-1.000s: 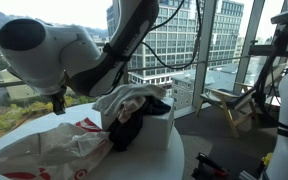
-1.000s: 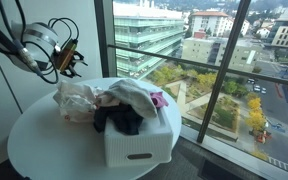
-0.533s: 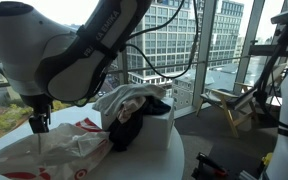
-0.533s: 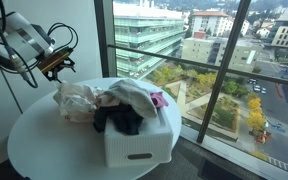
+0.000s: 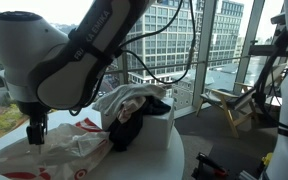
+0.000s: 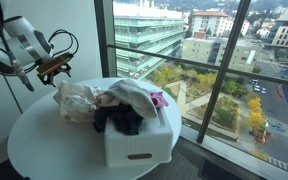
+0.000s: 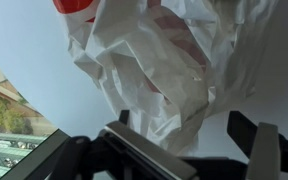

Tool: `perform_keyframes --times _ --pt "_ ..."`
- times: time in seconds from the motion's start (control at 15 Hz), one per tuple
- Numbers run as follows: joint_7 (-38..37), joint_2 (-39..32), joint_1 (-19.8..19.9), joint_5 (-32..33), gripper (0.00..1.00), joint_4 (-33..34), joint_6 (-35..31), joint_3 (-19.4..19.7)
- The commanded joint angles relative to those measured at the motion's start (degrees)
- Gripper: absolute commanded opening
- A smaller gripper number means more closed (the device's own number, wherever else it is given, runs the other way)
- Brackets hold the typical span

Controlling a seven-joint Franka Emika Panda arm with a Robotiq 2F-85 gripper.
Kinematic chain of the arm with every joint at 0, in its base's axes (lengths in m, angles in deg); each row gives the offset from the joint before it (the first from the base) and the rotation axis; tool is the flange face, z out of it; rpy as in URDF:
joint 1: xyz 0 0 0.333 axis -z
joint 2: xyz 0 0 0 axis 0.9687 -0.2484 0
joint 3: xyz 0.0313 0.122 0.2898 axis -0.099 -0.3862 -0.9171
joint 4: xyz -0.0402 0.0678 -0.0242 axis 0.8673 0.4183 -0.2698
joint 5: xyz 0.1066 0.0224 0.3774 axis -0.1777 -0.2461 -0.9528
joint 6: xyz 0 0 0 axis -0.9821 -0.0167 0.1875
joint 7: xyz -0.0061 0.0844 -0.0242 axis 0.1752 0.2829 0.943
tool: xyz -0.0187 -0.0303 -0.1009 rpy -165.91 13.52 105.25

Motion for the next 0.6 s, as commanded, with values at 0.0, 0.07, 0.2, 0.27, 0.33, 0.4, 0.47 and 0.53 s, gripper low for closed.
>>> perform_keyframes --times 0.0,0.07,0.2,0.27,0.33,0.4,0.47,0.53 --pt "4.5 -2.0 -0.3 -1.4 1.0 0.5 -3.4 0.8" --pt "5.1 -3.0 -0.5 -0.9 1.0 0.8 -4.1 1.1" --pt "7.1 -4.3 -0.2 -1.9 1.0 1.1 -4.3 0.6" --pt "7.7 -4.9 -0.1 -2.7 0.75 1.3 -4.6 0.3" --pt "8.3 -5.4 -0.1 -2.8 0.73 1.5 -5.3 0.4" --pt "9.8 -5.7 0.4 -4.2 0.66 1.6 -5.1 -0.2" --pt "11.2 -6.0 0.5 -4.9 0.58 1.8 -5.1 -0.4" --pt "12.1 -6.1 0.3 -5.2 0.49 1.9 -5.2 -0.2"
